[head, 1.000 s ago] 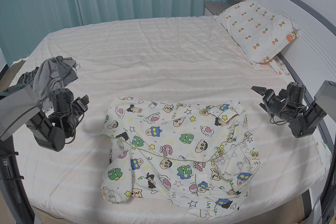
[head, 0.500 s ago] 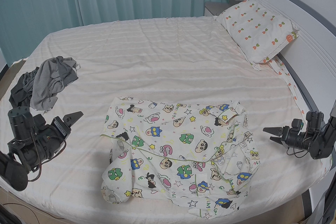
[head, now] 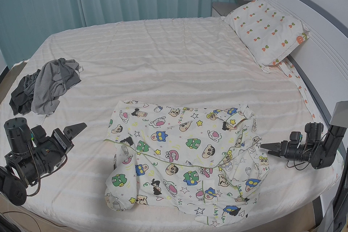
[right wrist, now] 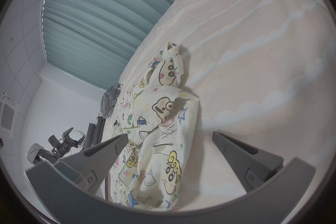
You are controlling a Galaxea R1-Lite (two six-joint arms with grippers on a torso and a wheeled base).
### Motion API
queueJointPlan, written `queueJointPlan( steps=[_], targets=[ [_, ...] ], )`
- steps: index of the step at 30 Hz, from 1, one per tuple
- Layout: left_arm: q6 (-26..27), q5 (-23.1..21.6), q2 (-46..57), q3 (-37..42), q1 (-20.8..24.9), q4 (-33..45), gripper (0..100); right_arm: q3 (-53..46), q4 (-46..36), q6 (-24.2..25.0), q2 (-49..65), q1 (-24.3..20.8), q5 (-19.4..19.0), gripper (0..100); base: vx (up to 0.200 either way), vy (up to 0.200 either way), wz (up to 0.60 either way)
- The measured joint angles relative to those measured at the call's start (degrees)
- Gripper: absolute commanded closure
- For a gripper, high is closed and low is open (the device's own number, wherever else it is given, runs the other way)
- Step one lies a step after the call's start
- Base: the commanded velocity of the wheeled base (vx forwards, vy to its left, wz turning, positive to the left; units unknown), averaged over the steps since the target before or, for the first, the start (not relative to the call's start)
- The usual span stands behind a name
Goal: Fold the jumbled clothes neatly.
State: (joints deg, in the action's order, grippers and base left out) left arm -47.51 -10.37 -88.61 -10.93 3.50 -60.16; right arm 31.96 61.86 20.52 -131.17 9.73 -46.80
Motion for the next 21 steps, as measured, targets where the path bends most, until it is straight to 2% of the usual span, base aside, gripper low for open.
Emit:
queueJointPlan(
  steps=[2, 3, 14, 21],
  targets=[
    [-0.5, 0.0, -0.3, 0.0, 0.0, 0.0, 0, 0.2, 0.0, 0.0, -0.6, -1.0, 0.0, 0, 0.000, 0.000, 0.00],
    [-0.7, 0.0, -0.4, 0.0, 0.0, 0.0, 0, 0.3, 0.0, 0.0, -0.9, -1.4, 0.1, 100, 0.000, 0.000, 0.00],
    [-1.0, 0.3, -1.5, 0.0, 0.0, 0.0, 0, 0.3, 0.1, -0.1, -2.2, -1.8, 0.1, 100, 0.000, 0.000, 0.00],
    [-0.9, 0.4, -1.6, 0.0, -0.1, 0.0, 0, -0.1, 4.1, -0.1, -2.2, 0.5, 0.5, 100, 0.000, 0.000, 0.00]
  ],
)
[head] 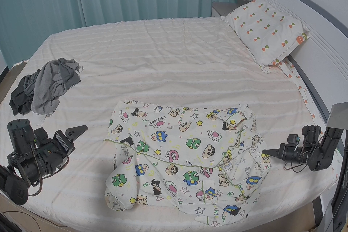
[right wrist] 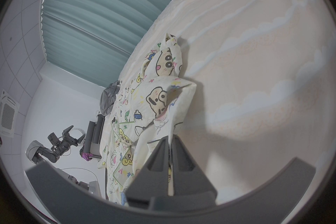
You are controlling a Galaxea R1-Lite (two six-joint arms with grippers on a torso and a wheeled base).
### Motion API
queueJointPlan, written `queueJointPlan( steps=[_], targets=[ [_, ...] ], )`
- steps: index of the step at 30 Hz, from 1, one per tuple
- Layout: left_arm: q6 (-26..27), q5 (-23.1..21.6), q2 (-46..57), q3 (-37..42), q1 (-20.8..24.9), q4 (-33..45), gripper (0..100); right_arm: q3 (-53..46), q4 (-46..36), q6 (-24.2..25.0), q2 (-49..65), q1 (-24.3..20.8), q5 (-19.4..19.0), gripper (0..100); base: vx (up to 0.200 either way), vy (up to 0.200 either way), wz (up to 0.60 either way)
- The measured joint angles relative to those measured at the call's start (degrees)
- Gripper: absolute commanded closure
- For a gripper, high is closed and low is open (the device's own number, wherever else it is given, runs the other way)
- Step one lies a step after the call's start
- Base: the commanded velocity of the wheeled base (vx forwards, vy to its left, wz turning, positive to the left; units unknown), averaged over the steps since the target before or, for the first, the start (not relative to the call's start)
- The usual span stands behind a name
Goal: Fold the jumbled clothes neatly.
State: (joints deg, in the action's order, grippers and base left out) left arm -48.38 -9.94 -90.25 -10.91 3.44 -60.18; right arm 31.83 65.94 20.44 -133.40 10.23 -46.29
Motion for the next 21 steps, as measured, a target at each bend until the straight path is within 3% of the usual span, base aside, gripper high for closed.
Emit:
queueJointPlan(
  steps=[9, 21],
  targets=[
    [0.2, 0.1, -0.1, 0.1, 0.0, 0.0, 0, -0.2, 7.2, 0.2, 0.0, 5.9, 3.9, 100, 0.000, 0.000, 0.00],
    [0.5, 0.1, -1.7, 1.3, 3.0, 0.1, 0, 2.1, 7.5, 0.2, -0.6, 10.8, 4.3, 100, 0.000, 0.000, 0.00]
  ],
)
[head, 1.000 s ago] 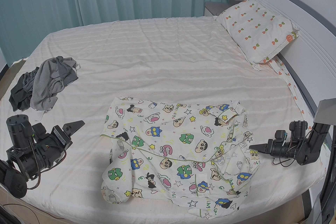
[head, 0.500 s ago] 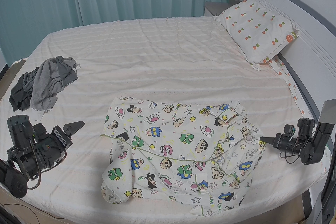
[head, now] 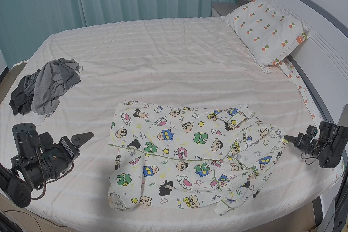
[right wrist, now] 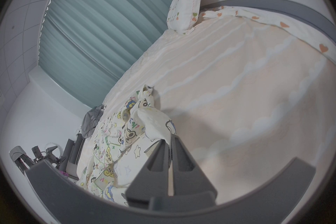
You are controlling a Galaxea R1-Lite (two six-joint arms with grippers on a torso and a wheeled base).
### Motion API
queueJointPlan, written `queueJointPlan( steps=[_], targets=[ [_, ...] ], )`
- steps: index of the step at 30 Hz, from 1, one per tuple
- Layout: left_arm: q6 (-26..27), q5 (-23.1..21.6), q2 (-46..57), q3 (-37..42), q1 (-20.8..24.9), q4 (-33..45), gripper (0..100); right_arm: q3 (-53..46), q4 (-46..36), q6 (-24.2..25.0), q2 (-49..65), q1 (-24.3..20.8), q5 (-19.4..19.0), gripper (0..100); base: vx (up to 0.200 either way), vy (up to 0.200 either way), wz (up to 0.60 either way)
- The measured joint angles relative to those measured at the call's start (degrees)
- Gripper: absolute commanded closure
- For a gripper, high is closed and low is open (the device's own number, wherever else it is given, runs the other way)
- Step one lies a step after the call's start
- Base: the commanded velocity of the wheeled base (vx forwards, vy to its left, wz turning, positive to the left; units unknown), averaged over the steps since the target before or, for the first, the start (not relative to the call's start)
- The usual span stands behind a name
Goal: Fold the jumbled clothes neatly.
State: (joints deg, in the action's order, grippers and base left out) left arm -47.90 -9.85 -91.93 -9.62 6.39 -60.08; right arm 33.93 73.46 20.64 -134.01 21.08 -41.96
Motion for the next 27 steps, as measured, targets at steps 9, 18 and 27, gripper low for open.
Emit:
queueJointPlan(
  steps=[9, 18, 27],
  targets=[
    [-0.2, 0.0, -2.5, 2.5, 6.3, 0.0, 0, 2.5, 0.1, 0.0, -1.4, 1.8, 2.0, 0, 0.000, 0.000, 0.00],
    [-4.7, 0.3, -11.3, 4.2, 12.1, -0.1, 0, 0.9, 9.3, 0.2, -2.8, 2.0, 2.0, 0, 0.000, 0.000, 0.00],
    [-9.9, 3.5, -17.9, 1.5, 14.1, -0.4, 0, -0.1, 11.6, 0.7, -4.9, 1.9, 1.9, 0, 0.000, 0.000, 0.00]
  ],
)
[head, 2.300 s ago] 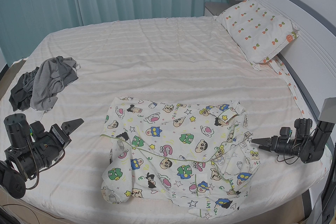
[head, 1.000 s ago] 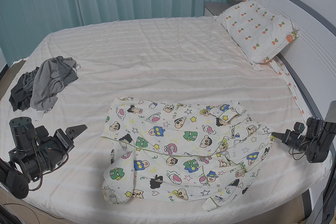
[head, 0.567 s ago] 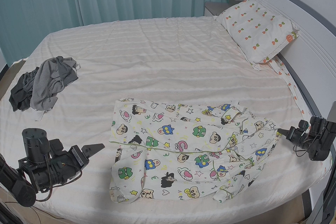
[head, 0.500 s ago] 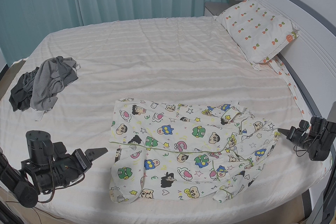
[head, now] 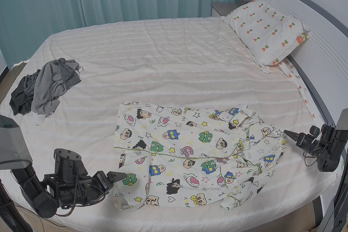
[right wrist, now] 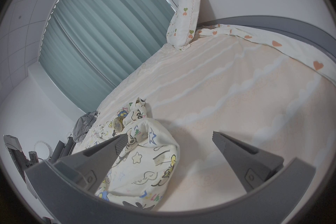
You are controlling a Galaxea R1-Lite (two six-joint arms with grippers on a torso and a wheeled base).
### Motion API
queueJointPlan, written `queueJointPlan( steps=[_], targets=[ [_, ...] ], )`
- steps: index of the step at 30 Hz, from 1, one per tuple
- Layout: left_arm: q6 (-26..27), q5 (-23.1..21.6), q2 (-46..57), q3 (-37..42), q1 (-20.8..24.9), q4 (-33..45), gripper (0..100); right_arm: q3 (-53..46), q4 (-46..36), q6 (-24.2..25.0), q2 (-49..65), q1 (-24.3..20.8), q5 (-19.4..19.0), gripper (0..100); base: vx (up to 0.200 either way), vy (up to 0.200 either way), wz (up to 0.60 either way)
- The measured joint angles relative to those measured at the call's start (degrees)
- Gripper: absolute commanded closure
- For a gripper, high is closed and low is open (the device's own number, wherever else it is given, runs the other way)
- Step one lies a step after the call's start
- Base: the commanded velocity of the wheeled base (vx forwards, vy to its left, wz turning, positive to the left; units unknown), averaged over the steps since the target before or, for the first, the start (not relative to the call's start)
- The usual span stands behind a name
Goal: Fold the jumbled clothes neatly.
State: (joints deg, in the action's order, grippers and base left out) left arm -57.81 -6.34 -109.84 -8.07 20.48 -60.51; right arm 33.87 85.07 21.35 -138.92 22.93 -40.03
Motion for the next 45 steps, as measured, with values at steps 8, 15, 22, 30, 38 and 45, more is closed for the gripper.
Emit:
queueJointPlan(
  steps=[8, 15, 22, 30, 38, 45],
  targets=[
    [-1.3, 4.4, -5.7, -4.7, 0.0, -1.9, 0, -0.4, 0.6, 0.1, -0.3, -0.1, -0.1, 0, 0.000, 0.000, 0.00],
    [-1.3, 4.8, -9.2, -5.9, 0.1, -6.9, 0, -0.5, 0.7, 0.1, -0.3, -0.2, -0.1, 0, 0.000, 0.000, 0.00],
    [-1.3, 4.7, -11.2, -6.1, 0.3, -7.2, 0, -0.7, 0.7, 0.1, -0.3, -0.3, -0.1, 0, 0.000, 0.000, 0.00],
    [-1.3, 5.0, -12.7, -7.1, 0.7, -7.2, 100, -0.6, 0.7, 0.1, -0.3, -0.3, -0.1, 0, 0.000, 0.000, 0.00],
    [-1.1, 9.7, -13.0, -7.1, 0.8, -7.2, 100, -0.6, 0.7, 0.1, -0.3, -0.3, -0.3, 0, 0.000, 0.000, 0.00],
    [-0.7, 12.1, -12.9, -7.8, 0.9, -9.1, 100, -0.6, 0.7, 0.1, -0.3, -0.3, -0.3, 0, 0.000, 0.000, 0.00]
  ],
)
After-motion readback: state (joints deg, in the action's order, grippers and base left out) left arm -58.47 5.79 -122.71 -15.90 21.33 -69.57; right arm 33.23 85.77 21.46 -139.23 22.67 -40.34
